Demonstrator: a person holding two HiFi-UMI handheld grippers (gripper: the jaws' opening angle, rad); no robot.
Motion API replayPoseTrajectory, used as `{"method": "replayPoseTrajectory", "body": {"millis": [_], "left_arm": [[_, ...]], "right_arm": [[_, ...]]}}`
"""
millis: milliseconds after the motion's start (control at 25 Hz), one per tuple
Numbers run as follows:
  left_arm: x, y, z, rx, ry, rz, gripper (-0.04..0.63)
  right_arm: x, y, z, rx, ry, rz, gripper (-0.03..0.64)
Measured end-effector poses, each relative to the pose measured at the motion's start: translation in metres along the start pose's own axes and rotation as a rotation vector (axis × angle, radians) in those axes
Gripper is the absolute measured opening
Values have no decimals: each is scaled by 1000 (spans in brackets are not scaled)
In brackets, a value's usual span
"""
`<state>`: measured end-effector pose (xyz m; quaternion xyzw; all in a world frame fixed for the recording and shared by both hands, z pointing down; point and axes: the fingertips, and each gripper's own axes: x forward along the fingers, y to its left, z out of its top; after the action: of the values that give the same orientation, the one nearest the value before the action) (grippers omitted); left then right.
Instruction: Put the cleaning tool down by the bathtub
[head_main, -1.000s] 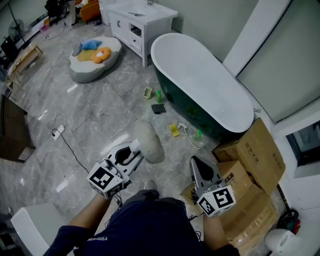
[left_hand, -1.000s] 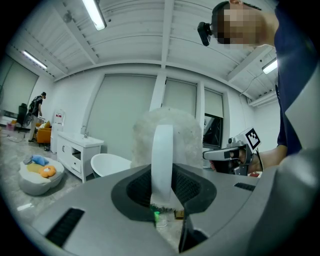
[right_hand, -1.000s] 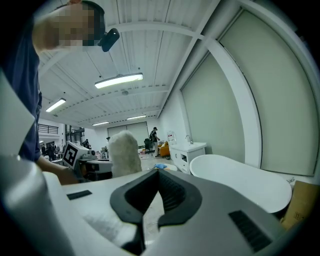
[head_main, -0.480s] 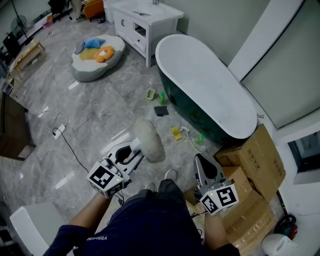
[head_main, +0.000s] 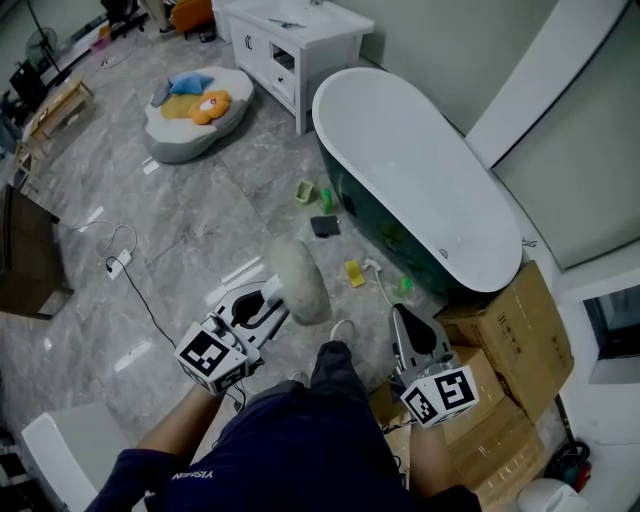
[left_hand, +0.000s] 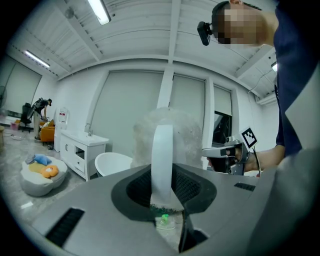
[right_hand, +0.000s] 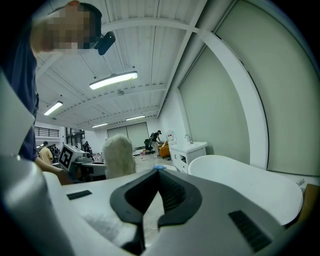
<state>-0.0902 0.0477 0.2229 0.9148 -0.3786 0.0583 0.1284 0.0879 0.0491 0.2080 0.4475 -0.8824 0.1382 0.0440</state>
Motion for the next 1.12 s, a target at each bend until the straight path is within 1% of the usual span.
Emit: {"method": "replayPoseTrajectory", "body": {"millis": [200,440,600,760,920,1120], "left_arm": [[45,15,11,0,16,6,110],[105,38,22,-21,41,41,110],[145,56,28,-8,68,69,109],[184,74,31,-29,84,95,110],[222,92,33,-24,104,110,110],[257,109,32,-38,122,131,109]], "right_arm": [[28,-41,7,14,15,23,5],[66,-99,14,33,42,55,5],[94,-138,18,46,62,86,5],[123,-175,21,54,80,116,5],[149,-210,23,63,95,137,5],[171,-243,24,76,107,159,5]]}}
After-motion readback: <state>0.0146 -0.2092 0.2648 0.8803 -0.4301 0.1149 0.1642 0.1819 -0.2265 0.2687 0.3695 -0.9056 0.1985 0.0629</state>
